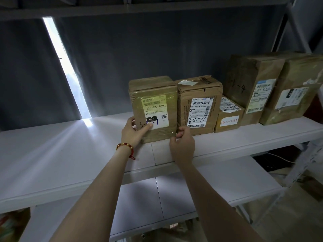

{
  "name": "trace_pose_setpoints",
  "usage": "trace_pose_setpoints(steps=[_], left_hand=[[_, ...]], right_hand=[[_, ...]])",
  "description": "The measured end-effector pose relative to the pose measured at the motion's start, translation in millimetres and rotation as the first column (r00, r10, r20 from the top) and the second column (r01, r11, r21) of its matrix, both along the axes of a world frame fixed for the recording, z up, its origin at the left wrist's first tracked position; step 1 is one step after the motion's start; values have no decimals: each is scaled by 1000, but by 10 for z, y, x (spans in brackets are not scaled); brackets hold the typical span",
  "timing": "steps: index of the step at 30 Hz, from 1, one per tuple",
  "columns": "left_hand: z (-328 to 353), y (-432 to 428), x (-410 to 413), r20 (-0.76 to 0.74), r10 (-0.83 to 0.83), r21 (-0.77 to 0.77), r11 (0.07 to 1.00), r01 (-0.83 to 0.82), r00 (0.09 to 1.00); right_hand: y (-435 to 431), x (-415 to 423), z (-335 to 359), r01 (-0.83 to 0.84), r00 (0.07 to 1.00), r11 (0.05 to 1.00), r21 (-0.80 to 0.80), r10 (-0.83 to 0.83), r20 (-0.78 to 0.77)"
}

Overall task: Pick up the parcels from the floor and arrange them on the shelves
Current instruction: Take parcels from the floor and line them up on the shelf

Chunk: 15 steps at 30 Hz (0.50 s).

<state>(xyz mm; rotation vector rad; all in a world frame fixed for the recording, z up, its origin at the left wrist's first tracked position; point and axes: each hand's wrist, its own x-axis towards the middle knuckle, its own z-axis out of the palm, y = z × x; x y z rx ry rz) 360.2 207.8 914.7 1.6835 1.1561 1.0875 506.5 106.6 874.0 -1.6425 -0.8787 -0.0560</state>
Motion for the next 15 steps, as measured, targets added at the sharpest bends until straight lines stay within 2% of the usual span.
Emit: trace_pose_setpoints(steps=[6,10,15], left_hand=[[-219,-117,8,-42,48,-54,997,-50,998],[-304,-189,8,33,104,-119,988,-99,994],[-270,-259,-6,45,83,-114,990,-78,996]], right_hand=[[-6,-2,11,4,1000,1000,-20,-4,5],[-6,-6,10,0,1000,1000,-29,0,3],[-27,-12,15,2,1000,999,-36,-2,0]])
